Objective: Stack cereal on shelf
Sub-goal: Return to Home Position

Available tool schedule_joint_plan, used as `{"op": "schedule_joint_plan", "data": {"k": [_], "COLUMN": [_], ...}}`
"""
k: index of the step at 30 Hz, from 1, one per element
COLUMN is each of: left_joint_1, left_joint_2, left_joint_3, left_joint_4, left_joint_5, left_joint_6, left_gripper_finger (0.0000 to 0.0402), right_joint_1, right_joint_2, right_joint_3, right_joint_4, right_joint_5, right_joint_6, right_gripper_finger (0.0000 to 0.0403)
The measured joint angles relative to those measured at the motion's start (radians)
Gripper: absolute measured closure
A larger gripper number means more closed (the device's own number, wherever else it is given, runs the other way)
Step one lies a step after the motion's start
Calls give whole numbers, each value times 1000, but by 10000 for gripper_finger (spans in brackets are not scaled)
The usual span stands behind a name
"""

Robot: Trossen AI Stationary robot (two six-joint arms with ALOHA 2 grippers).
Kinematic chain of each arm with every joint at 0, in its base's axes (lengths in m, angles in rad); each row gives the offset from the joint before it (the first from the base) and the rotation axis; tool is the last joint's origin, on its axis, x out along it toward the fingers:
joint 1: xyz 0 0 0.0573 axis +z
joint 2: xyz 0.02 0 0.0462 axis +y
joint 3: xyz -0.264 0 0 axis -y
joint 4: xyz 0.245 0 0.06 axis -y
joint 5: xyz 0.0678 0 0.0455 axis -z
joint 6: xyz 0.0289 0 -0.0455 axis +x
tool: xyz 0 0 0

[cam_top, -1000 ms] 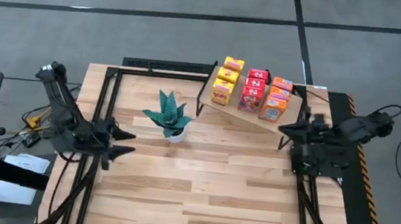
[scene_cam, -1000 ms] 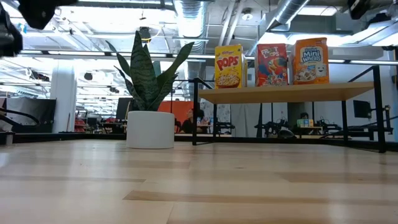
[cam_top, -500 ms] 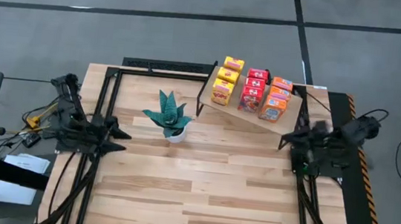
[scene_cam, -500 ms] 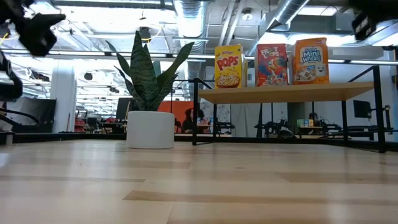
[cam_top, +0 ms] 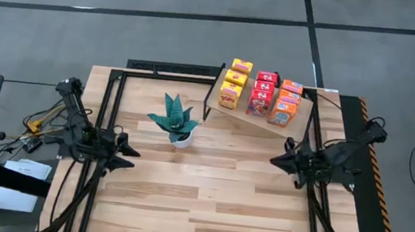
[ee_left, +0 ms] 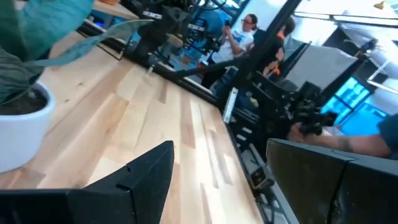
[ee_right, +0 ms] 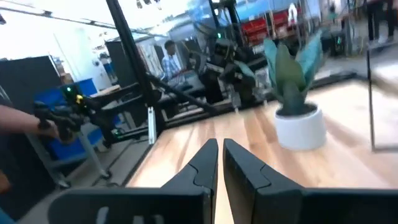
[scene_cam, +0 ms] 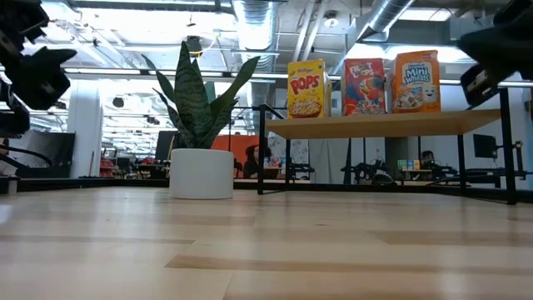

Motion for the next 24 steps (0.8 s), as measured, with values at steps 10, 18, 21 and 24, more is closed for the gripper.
{"op": "schedule_joint_plan", "data": {"k": [10, 18, 21, 24], "left_joint_1": [0, 0, 0, 0], "left_joint_2": [-1, 0, 0, 0], "left_joint_3": [-1, -2, -2, -2], "left_joint_4": [-28, -39, -39, -39], "left_joint_5": [-61, -126, -121, -121], "left_joint_6": [8, -6, -9, -11], "left_gripper_finger": [152, 152, 152, 152], "right_joint_1": [-22, -21, -21, -21], "right_joint_2": [22, 24, 24, 24], "right_joint_3": [1, 0, 0, 0], "right_joint_4": [-30, -34, -35, -36], "right_joint_5": [53, 41, 40, 39], "right_joint_6": [-14, -38, -38, -38], "right_gripper_finger": [351, 351, 351, 351]}}
